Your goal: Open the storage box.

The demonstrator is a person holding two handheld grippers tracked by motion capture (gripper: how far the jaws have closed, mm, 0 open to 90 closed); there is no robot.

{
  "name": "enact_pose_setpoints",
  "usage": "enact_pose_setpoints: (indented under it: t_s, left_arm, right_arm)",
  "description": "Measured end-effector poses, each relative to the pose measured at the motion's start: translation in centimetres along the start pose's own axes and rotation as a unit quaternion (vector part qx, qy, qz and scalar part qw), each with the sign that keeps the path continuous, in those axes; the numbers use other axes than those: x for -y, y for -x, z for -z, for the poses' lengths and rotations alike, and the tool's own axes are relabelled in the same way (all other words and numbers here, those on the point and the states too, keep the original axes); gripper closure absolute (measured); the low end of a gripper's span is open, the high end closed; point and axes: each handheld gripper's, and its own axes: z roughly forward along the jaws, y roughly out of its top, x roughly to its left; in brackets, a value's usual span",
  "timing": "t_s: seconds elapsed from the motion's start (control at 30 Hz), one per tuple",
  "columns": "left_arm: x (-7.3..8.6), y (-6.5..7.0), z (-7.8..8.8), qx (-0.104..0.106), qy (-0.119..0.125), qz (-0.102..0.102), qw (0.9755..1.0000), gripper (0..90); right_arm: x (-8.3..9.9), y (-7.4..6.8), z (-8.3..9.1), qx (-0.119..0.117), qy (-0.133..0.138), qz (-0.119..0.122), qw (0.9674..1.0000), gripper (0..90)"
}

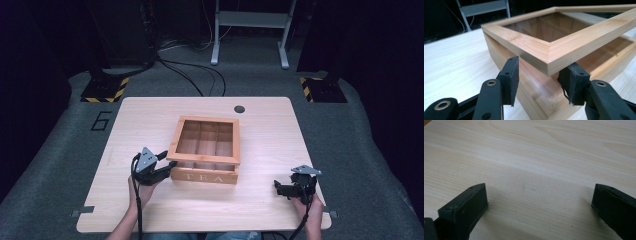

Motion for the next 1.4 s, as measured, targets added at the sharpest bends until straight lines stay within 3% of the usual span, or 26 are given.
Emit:
enact_pose_setpoints:
  t_s: [0.23,0.37,0.47,0.57,0.63,0.67,0.83,0.93,1.03,1.1,1.17,1.37,1.4]
  left_arm:
    - [1.1,-0.1,-0.3,0.014,-0.022,0.008,0.9996,47.0]
    - [1.2,-0.2,-0.2,0.015,-0.022,0.014,0.9995,43.4]
    - [1.2,-0.4,-0.1,0.024,-0.029,0.017,0.9991,38.0]
    - [1.5,-0.6,0.0,0.034,-0.055,0.014,0.9978,29.6]
    - [1.9,-0.8,0.2,0.045,-0.054,0.030,0.9971,24.1]
    - [1.9,-0.8,0.3,0.041,-0.054,0.039,0.9970,19.3]
    - [2.3,-1.2,1.4,0.044,-0.072,0.040,0.9956,6.8]
    - [2.8,-1.5,2.4,0.038,-0.087,0.034,0.9949,2.6]
    - [3.6,-2.0,3.4,0.028,-0.100,0.042,0.9937,0.0]
    - [4.5,-2.5,4.2,0.014,-0.114,0.038,0.9927,0.0]
    - [5.4,-2.8,4.6,0.012,-0.138,0.048,0.9892,0.0]
    - [7.5,-3.4,5.4,-0.007,-0.179,0.057,0.9822,0.0]
    - [7.8,-3.6,5.3,-0.005,-0.190,0.059,0.9799,0.0]
  right_arm:
    - [0.0,0.0,0.0,0.000,0.000,0.000,1.0000,0.0]
    - [0.0,0.0,0.0,0.000,-0.001,0.000,1.0000,0.0]
    - [0.0,0.0,0.0,0.000,-0.001,0.000,1.0000,0.0]
    - [0.0,0.0,0.0,0.000,0.000,0.000,1.0000,0.0]
    - [0.0,0.0,0.0,0.000,0.000,0.000,1.0000,0.0]
    - [0.0,0.0,0.0,0.000,0.000,0.000,1.0000,0.0]
    - [0.0,0.0,0.0,0.000,-0.001,0.000,1.0000,0.0]
    - [0.0,0.0,0.0,0.000,-0.001,0.000,1.0000,0.0]
    - [0.0,0.0,0.0,0.000,-0.001,0.000,1.0000,0.0]
    - [0.0,0.0,0.0,0.000,-0.001,0.000,1.0000,0.0]
    - [0.0,0.0,0.0,0.000,-0.001,0.000,1.0000,0.0]
    - [0.0,0.0,0.0,0.000,0.000,0.000,1.0000,0.0]
    - [0.0,0.0,0.0,0.000,0.000,0.000,1.0000,0.0]
